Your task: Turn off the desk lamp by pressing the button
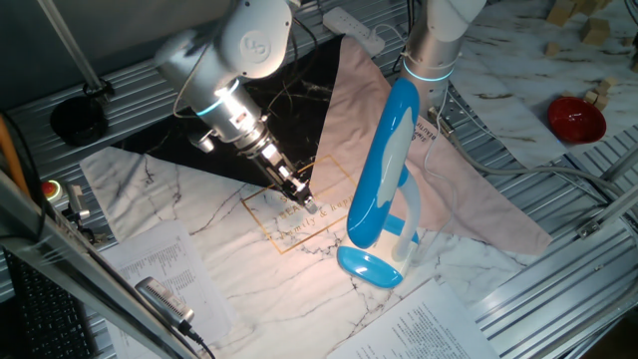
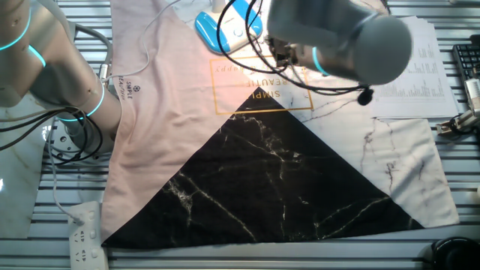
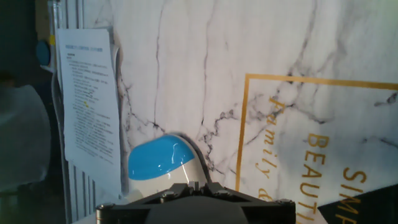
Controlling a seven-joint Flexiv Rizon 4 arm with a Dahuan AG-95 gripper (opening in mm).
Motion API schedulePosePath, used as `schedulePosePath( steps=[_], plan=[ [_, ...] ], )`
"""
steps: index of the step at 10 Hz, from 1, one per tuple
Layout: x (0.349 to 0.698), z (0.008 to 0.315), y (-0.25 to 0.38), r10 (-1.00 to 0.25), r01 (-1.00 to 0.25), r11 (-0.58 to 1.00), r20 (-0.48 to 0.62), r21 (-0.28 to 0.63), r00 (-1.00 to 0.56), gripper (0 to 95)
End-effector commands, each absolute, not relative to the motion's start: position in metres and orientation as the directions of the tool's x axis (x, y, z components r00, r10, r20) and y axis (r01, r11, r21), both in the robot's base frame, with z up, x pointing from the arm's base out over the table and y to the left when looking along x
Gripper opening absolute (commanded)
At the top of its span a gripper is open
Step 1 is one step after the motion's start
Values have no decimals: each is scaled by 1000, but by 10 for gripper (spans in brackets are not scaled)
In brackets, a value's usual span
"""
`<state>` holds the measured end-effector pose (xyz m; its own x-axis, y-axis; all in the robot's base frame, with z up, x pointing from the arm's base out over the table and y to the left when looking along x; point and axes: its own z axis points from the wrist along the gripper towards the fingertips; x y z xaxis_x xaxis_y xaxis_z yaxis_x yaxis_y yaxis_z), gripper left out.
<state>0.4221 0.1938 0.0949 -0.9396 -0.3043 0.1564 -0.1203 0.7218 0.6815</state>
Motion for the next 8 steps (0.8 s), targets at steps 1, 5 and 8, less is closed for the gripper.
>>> schedulePosePath(
  steps=[1, 5, 8],
  plan=[
    [416, 91, 203, -316, -125, 697, 145, 706, -938, 0],
    [423, 82, 224, -307, -117, 695, 147, 709, -940, 0],
    [424, 79, 242, -280, -54, 664, 182, 746, -943, 0]
  ],
)
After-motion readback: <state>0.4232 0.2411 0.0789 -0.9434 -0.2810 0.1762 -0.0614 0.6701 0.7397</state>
